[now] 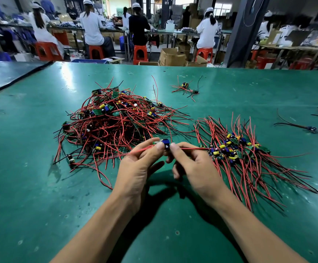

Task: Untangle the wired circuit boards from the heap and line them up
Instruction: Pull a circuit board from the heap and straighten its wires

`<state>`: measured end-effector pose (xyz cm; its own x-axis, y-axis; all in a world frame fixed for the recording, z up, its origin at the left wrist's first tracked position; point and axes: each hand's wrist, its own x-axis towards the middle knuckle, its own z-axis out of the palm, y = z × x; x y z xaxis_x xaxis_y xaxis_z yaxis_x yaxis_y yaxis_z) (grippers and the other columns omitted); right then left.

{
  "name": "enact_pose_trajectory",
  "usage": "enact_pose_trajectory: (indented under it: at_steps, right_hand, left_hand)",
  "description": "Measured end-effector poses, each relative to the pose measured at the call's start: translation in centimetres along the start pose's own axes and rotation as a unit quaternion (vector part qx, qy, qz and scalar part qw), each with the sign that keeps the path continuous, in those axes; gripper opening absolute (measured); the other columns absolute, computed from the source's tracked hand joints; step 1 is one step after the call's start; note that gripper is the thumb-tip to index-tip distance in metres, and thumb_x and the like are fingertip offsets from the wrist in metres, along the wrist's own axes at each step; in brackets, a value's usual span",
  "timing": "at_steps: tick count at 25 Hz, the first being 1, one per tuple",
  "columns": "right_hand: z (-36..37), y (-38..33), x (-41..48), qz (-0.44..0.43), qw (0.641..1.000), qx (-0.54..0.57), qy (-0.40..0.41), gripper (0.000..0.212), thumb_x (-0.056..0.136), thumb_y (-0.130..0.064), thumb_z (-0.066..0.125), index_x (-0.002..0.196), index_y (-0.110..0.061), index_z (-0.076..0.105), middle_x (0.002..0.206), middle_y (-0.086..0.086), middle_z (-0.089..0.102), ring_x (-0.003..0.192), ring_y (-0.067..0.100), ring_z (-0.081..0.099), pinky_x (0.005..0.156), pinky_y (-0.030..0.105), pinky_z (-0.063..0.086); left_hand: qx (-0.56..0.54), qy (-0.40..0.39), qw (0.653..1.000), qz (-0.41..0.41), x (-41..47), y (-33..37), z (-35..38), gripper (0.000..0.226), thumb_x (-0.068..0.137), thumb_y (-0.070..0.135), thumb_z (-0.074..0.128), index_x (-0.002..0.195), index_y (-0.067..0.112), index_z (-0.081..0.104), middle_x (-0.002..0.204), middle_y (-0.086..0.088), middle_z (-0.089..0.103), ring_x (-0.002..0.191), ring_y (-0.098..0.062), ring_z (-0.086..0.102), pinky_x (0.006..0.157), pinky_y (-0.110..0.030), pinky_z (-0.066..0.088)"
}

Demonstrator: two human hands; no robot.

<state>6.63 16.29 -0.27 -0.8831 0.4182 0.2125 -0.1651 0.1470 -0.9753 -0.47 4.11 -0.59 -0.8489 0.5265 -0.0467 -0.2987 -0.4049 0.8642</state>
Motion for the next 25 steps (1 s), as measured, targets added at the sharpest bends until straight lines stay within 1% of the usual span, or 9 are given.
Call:
enact_pose_trajectory:
  at_steps: [1,4,7,10,13,15,18,21,25]
  right_hand:
    - [-0.1,-0.1,0.2,0.020,0.999,0.048,0.003,0.027,0.097,-0.033,0.061,0.075,-0.021,0.069,0.067,0.023,0.058,0.046,0.018,0.047,0.047,0.026,0.038]
    - [-0.7,-0.8,0.4,0.082,0.976,0.203,-0.004,0.026,0.086,-0.037,0.063,0.073,-0.016,0.070,0.060,0.010,0.053,0.043,0.013,0.041,0.043,0.021,0.035]
    - [-1.9,-1.3,0.5,0.131,0.958,0.251,-0.043,0.026,0.080,-0.037,0.064,0.065,-0.017,0.065,0.060,0.001,0.049,0.043,0.010,0.034,0.046,0.023,0.026]
    - [-2.6,-1.5,0.2,0.173,0.963,0.191,-0.078,0.024,0.074,-0.035,0.069,0.056,-0.023,0.060,0.056,-0.003,0.047,0.044,0.009,0.034,0.049,0.026,0.022]
    - [-2.6,-1.4,0.1,0.177,0.973,0.095,-0.116,0.020,0.075,-0.037,0.066,0.060,-0.026,0.060,0.060,-0.007,0.053,0.053,0.009,0.044,0.054,0.029,0.030]
    - [-2.7,-1.1,0.3,0.161,0.978,0.072,-0.114,0.021,0.075,-0.041,0.067,0.064,-0.025,0.060,0.063,-0.002,0.052,0.058,0.014,0.045,0.057,0.031,0.030]
    - [-3.1,-0.8,0.5,0.121,0.988,0.051,-0.081,0.029,0.077,-0.042,0.072,0.061,-0.021,0.060,0.061,0.000,0.044,0.057,0.017,0.036,0.054,0.031,0.025]
    - [-3.0,-0.5,0.6,0.058,0.996,-0.018,-0.070,0.032,0.083,-0.040,0.069,0.065,-0.017,0.059,0.059,0.001,0.042,0.052,0.013,0.034,0.047,0.026,0.026]
    - [-3.1,0.0,0.8,0.028,0.998,-0.031,-0.054,0.038,0.078,-0.045,0.074,0.078,-0.009,0.062,0.068,0.006,0.048,0.059,0.017,0.039,0.049,0.026,0.031]
  left_hand:
    - [0.005,-0.015,1.000,-0.005,0.0,-0.1,-0.1,0.048,0.059,0.025,0.085,0.104,0.013,0.072,0.102,-0.009,0.075,0.096,-0.021,0.068,0.094,-0.040,0.049]
    - [0.049,-0.080,0.995,-0.017,-0.2,-0.6,0.1,0.050,0.064,0.011,0.085,0.111,0.012,0.071,0.111,-0.008,0.073,0.100,-0.021,0.067,0.087,-0.035,0.052]
    - [0.041,-0.084,0.994,-0.050,0.0,-0.6,0.2,0.030,0.066,0.009,0.074,0.097,0.009,0.072,0.093,-0.013,0.074,0.076,-0.022,0.070,0.064,-0.025,0.058]
    - [0.031,-0.083,0.988,-0.129,0.1,0.2,0.5,0.035,0.067,0.031,0.072,0.086,0.002,0.070,0.070,-0.014,0.069,0.053,-0.024,0.066,0.051,-0.027,0.057]
    - [0.071,-0.113,0.978,-0.159,-0.2,0.5,0.6,0.042,0.063,0.047,0.073,0.080,0.008,0.078,0.078,-0.018,0.073,0.059,-0.028,0.071,0.058,-0.031,0.058]
    - [0.070,-0.120,0.979,-0.149,-0.5,0.4,0.4,0.037,0.068,0.044,0.074,0.086,0.012,0.078,0.088,-0.021,0.074,0.068,-0.030,0.073,0.064,-0.033,0.059]
    - [0.029,-0.116,0.981,-0.154,-0.7,0.3,0.2,0.033,0.072,0.032,0.075,0.094,0.007,0.074,0.099,-0.026,0.072,0.075,-0.034,0.073,0.062,-0.034,0.061]
    - [0.023,-0.110,0.982,-0.154,-0.8,0.4,0.4,0.028,0.070,0.033,0.074,0.087,0.011,0.078,0.094,-0.023,0.073,0.075,-0.031,0.073,0.061,-0.033,0.059]
    - [0.028,-0.115,0.981,-0.153,-0.9,0.3,0.5,0.018,0.073,0.028,0.074,0.083,0.012,0.076,0.088,-0.020,0.073,0.073,-0.029,0.073,0.061,-0.031,0.059]
